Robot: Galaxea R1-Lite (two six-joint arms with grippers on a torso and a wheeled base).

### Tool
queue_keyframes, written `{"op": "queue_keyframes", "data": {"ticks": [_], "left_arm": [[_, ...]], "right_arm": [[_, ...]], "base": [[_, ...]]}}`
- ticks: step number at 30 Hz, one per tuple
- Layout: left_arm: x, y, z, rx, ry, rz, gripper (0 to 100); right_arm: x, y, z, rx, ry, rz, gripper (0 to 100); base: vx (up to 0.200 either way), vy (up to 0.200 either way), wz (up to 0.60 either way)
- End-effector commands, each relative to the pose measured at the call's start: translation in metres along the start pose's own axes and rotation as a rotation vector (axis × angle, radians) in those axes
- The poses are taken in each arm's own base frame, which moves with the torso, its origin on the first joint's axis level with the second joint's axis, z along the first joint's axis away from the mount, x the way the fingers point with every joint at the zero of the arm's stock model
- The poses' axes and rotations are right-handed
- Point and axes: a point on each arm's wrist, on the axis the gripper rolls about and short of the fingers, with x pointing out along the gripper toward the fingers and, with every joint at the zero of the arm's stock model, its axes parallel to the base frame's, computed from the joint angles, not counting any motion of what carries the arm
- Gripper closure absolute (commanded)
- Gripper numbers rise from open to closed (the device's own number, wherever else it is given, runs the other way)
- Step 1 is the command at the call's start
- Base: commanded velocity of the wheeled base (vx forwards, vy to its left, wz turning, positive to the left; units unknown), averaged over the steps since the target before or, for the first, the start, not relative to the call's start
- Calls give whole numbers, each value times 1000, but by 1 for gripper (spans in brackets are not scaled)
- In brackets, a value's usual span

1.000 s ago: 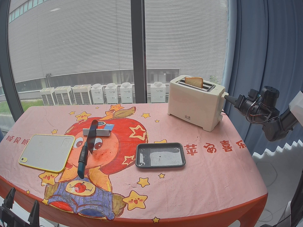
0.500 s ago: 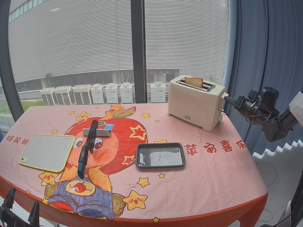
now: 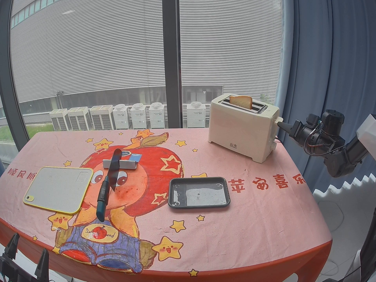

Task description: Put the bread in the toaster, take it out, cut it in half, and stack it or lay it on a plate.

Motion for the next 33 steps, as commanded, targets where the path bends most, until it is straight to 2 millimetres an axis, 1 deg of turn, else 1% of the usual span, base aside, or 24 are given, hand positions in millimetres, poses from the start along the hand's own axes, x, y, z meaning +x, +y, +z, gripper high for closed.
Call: {"op": "queue_keyframes", "data": {"ticks": [1,11,12,17,19,24,28,33], "left_arm": [[0,0,-5,0,1,-1,0],[0,0,-5,0,1,-1,0],[0,0,-5,0,1,1,0],[0,0,-5,0,1,-1,0],[0,0,-5,0,1,1,0],[0,0,-5,0,1,1,0],[0,0,-5,0,1,-1,0],[0,0,-5,0,1,-1,0]], "right_arm": [[1,-1,-1,2,2,-1,100],[-2,6,3,-10,-11,18,100],[-5,14,5,-17,-16,32,100],[-10,22,11,-28,-33,48,100],[-10,22,14,-27,-40,49,100],[-9,25,27,22,-79,65,100],[-6,25,30,41,-91,72,100],[-3,24,30,47,-96,64,100]], "base": [[0,0,0],[0,0,0],[0,0,0],[0,0,0],[0,0,0],[0,0,0],[0,0,0],[0,0,0]]}}
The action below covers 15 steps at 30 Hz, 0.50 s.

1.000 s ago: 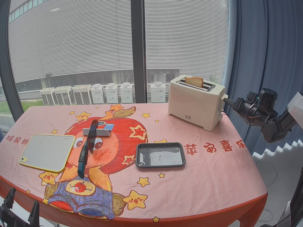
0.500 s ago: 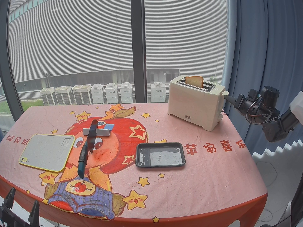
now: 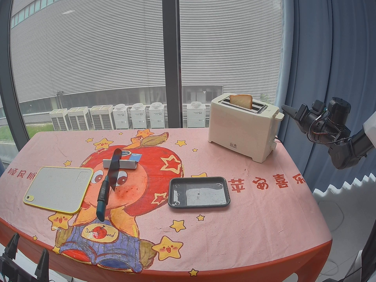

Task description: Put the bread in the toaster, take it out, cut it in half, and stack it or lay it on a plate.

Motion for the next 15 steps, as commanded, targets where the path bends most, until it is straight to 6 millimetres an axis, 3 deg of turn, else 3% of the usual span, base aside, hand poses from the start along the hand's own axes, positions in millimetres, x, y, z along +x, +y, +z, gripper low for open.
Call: {"op": "queue_keyframes", "data": {"ticks": [1,15], "left_arm": [[0,0,-5,0,1,1,0],[0,0,-5,0,1,1,0]], "right_arm": [[4,-5,-3,4,0,-12,100],[10,-21,-15,27,27,-57,100]], "base": [[0,0,0],[0,0,0]]}}
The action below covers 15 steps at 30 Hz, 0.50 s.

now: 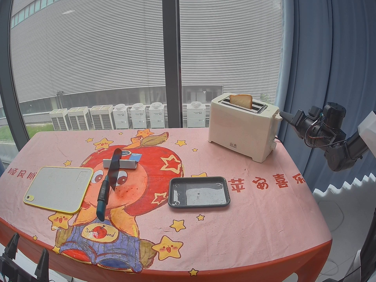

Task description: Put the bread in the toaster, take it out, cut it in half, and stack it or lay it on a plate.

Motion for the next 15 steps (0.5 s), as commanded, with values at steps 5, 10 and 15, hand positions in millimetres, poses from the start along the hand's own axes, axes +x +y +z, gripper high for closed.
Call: {"op": "queue_keyframes", "data": {"ticks": [5,10,15], "left_arm": [[0,0,-5,0,0,-2,0],[0,0,-5,0,1,-2,0],[0,0,-5,0,1,0,0]], "right_arm": [[2,-6,-5,8,13,-12,100],[2,-7,-7,10,19,-17,100],[2,-9,-9,19,34,-30,100]], "base": [[0,0,0],[0,0,0],[0,0,0]]}}
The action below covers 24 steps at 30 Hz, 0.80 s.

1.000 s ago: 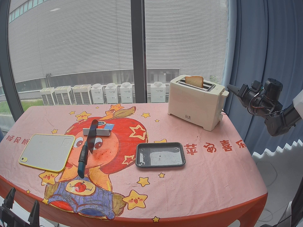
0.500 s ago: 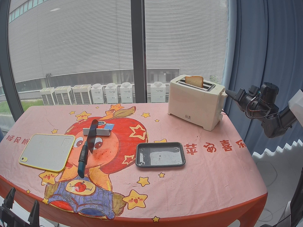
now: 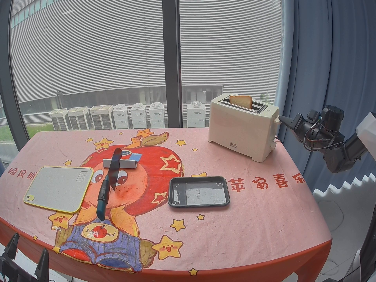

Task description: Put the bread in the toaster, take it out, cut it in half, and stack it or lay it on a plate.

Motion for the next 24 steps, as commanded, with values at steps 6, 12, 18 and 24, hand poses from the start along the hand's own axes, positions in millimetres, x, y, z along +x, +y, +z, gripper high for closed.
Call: {"op": "queue_keyframes", "data": {"ticks": [6,12,18,24], "left_arm": [[0,0,-5,2,1,0,0],[0,0,-5,2,1,0,0],[0,0,-5,2,1,0,0],[0,0,-5,2,1,0,0]], "right_arm": [[1,-3,-4,9,15,-12,100],[1,-5,-6,18,37,-29,100],[1,-7,-8,22,44,-36,100],[2,-10,-10,25,51,-41,100]], "base": [[0,0,0],[0,0,0],[0,0,0],[0,0,0]]}}
